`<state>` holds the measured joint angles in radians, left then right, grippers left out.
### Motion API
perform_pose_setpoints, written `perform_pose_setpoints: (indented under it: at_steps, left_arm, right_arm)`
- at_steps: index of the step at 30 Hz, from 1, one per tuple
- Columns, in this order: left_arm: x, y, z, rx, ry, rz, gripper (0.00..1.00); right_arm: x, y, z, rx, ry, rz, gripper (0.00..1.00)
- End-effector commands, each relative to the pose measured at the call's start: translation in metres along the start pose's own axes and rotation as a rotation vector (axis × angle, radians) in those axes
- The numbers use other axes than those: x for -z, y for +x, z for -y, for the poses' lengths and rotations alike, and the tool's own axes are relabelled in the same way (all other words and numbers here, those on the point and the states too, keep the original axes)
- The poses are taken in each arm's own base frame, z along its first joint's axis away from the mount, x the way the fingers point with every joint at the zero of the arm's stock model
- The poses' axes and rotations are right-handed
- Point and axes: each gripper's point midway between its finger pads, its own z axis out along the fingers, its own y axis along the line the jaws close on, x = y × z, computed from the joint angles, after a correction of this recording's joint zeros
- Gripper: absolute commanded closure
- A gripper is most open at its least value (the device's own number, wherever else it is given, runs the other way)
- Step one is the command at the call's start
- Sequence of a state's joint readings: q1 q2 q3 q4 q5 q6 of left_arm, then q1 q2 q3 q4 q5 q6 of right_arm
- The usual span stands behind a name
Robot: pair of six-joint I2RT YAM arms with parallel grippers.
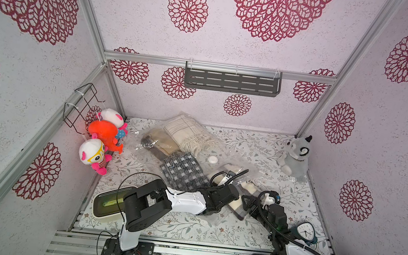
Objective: Take the scarf out of the vacuum bag
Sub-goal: Take out the scarf from the vacuum bag.
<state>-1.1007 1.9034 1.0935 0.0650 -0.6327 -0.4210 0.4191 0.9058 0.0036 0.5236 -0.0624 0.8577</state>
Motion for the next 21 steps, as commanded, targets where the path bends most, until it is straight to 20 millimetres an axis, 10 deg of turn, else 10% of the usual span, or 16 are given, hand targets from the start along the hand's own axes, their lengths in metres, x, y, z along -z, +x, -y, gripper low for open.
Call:
perform_pose_setpoints:
  at_steps: [1,9,21]
  left_arm:
    - [-0.006,-0.001,0.007,0.021,0.011,-0.001,1.00]
    - [-0.020,0.021,0.011,-0.004,-0.003,-0.056,1.00]
    - [-0.020,0.027,-0.012,-0.015,-0.061,-0.071,1.00]
  right_arm:
    - [-0.006,-0.015,-0.018,0.010,-0.051,0.064,0.02]
    - [-0.022,-0.020,-0.034,0.043,-0.103,0.071,0.09]
    - [-0.030,-0.018,-0.038,0.153,-0.042,-0.040,1.00]
